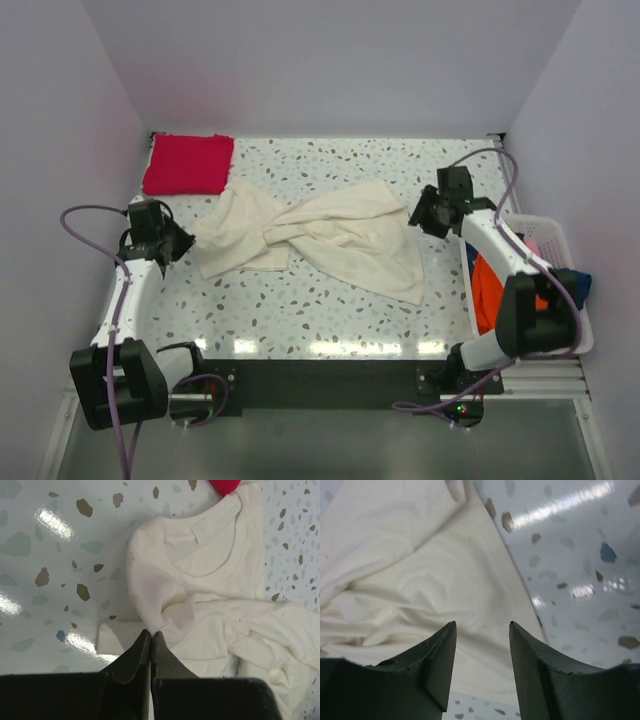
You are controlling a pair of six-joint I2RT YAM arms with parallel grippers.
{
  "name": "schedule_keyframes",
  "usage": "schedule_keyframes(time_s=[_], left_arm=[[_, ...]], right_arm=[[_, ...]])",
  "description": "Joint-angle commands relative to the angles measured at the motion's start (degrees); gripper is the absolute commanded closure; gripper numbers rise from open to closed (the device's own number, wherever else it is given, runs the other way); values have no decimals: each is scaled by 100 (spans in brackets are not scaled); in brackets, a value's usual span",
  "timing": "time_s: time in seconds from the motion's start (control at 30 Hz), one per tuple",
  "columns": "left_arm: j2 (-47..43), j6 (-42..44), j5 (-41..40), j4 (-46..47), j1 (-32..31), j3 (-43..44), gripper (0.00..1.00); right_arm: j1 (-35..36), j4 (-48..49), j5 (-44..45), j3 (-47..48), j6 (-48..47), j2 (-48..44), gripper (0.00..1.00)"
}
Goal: Fold and stack the t-shirts
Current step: Flatten the tshirt out
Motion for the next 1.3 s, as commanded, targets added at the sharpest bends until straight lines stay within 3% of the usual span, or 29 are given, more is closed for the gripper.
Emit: schedule_keyframes(time_s=[0.0, 0.2, 0.37, 0.83, 1.27], left_arm=[[2, 151, 186, 331, 53, -166, 100], [2, 230, 458, 462, 53, -211, 100], [10, 291, 564, 489, 53, -228, 100], [-33, 353, 714, 463, 53, -149, 100], [2, 344, 811, 551, 53, -263, 100]], right_arm=[[253, 850, 389, 1109, -219, 1346, 50], [525, 667, 645, 3420, -552, 3674, 51], [543, 631, 742, 4627, -623, 4733, 51], [789, 1114, 1514, 5184, -781, 5481, 51], [860, 1079, 1462, 5500, -711, 5946, 54]])
